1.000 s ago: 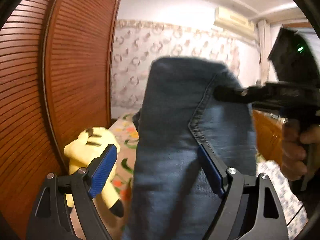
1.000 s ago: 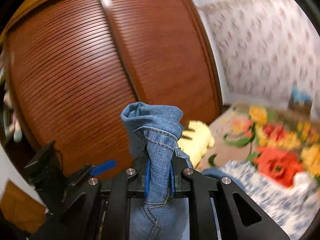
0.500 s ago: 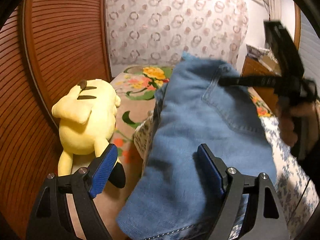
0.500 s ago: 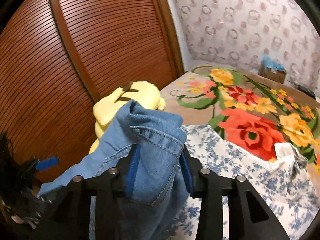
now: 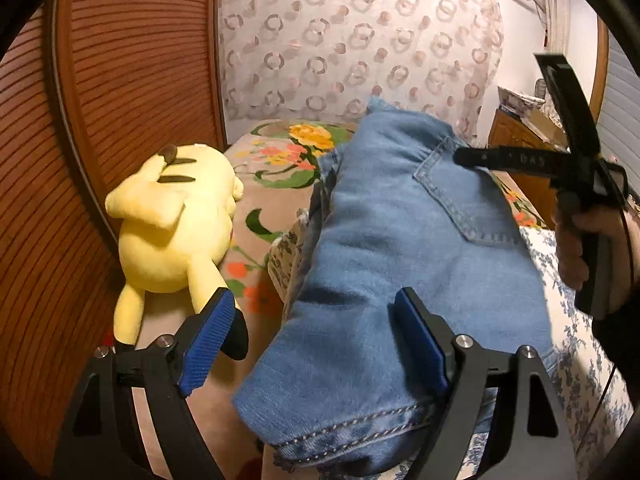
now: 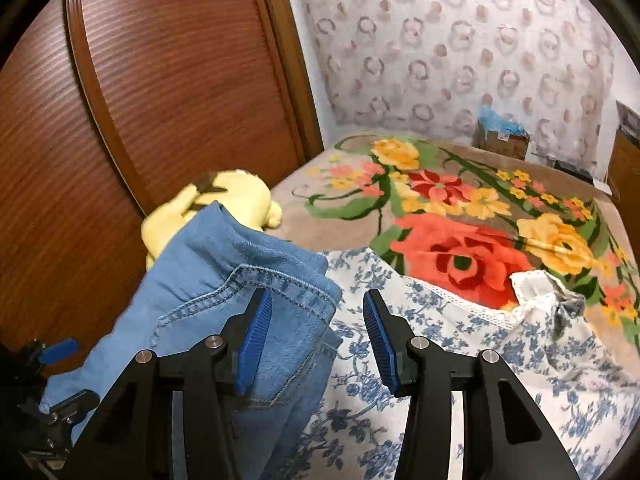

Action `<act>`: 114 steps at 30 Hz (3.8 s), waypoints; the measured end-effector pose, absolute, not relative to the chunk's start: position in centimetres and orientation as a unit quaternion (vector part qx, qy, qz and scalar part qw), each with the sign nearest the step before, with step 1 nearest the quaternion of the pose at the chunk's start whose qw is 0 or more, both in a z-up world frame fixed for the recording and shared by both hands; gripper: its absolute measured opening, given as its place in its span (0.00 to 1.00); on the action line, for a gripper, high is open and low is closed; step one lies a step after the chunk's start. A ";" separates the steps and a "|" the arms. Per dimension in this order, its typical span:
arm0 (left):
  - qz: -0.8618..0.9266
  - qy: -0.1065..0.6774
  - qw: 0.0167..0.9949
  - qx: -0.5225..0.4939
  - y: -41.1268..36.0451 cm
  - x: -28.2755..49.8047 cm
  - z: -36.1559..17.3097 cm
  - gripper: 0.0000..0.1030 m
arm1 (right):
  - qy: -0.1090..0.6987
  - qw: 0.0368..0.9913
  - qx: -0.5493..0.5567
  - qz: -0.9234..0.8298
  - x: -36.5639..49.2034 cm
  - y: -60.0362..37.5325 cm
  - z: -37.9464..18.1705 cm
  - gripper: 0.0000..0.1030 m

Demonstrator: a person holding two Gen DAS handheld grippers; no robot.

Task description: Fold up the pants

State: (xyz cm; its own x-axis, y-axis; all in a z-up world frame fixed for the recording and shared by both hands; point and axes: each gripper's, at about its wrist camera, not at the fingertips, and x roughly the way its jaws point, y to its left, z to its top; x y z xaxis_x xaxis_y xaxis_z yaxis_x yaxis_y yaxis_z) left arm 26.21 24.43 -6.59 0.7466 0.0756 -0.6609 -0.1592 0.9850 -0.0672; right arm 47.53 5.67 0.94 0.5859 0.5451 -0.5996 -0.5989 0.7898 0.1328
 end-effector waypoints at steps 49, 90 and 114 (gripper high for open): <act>-0.057 0.201 0.978 0.002 2.0 13.5 6.2 1.00 | 0.137 0.980 -0.013 0.144 7.1 -17.3 6.6 0.80; -0.048 0.196 0.979 0.005 2.1 12.8 6.1 1.00 | 0.134 0.980 -0.015 0.147 7.1 -18.2 6.4 0.80; -0.047 0.195 0.980 0.005 2.2 12.8 6.0 1.00 | 0.131 0.980 -0.015 0.148 7.4 -18.9 6.1 0.80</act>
State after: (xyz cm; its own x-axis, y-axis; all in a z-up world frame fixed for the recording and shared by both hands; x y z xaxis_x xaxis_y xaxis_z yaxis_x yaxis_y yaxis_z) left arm 12.76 2.15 6.04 0.9195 -0.0905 -0.3826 0.0944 0.9955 -0.0084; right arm 7.37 -18.87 6.11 0.9222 0.2853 -0.2611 -0.2933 0.9560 0.0087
